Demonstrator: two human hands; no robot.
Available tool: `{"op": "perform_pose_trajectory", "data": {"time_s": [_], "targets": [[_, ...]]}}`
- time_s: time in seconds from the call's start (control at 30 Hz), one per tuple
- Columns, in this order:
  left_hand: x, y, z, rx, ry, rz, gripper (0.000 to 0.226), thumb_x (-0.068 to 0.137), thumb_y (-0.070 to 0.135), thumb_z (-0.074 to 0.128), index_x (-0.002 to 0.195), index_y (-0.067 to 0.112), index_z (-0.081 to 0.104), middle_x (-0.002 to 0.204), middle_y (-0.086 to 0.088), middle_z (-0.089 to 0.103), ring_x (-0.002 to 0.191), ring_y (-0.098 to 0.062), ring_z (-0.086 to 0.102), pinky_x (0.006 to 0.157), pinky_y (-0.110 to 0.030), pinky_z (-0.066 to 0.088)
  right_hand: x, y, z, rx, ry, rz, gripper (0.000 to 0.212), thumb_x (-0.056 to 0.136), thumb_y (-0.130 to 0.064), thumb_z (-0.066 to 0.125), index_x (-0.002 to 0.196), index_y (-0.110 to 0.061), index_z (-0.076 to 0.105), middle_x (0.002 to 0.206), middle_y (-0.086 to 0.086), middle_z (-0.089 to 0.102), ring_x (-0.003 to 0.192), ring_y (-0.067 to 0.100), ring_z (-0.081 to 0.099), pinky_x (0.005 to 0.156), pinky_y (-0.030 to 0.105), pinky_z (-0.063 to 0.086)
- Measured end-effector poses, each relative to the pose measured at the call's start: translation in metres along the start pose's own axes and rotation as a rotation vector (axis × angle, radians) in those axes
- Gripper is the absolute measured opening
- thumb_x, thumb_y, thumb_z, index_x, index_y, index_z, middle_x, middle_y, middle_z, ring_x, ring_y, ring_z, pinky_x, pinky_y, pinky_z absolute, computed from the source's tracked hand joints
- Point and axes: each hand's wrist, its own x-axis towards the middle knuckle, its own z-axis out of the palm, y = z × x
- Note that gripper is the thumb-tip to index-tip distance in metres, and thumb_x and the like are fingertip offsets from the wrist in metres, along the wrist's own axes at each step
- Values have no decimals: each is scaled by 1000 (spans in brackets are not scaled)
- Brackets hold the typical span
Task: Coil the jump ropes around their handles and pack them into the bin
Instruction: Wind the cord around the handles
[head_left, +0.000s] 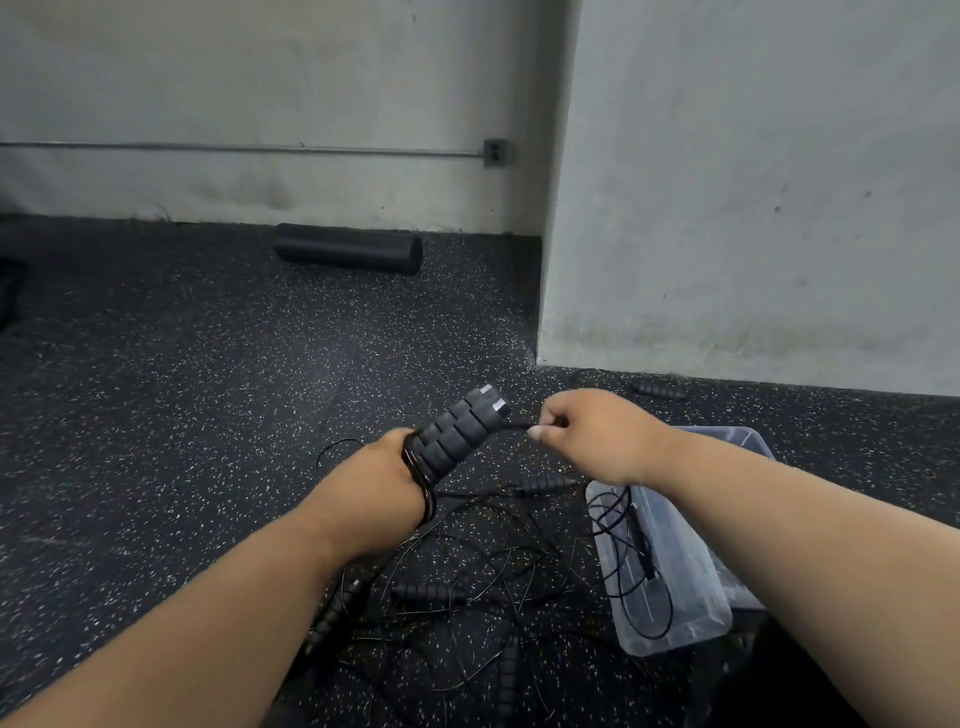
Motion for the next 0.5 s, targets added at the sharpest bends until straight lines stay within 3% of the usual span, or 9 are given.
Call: {"op": "perform_pose_trajectory", "data": {"time_s": [0.13,0.23,0.4,0.43,0.5], "targets": [[-11,1,8,146,-239,-22,20,86,21,63,104,29,60,90,4,74,84,-17,71,74,-35,60,20,24,8,286,106,167,20,104,-29,59,90,-14,60,85,14,74,63,25,60,56,35,47],[-10,0,12,178,-172,-38,19,83,22,65,100,28,57,89,4,72,82,-18,69,70,-33,57,19,24,8,234,15,93,7,97,-14,63,92,-19,64,85,3,72,63,15,57,53,28,46],[-5,0,3,27,7,-77,25,79,18,68,97,29,56,81,1,71,73,-21,67,60,-31,50,5,10,4,334,-579,-39,48,86,2,63,123,-28,61,117,-1,75,102,11,66,91,35,52],[-5,0,3,-27,27,-74,26,80,17,69,99,29,57,82,0,71,71,-21,67,61,-32,51,4,7,7,394,-655,-40,49,86,-2,63,127,-28,60,119,-1,75,110,12,66,101,36,49],[-6,3,4,-187,20,-60,28,82,12,71,101,28,57,83,-4,69,66,-22,64,60,-35,53,1,0,15,468,-651,-54,47,84,-20,65,129,-32,63,122,-1,74,119,13,63,112,38,41]]}}
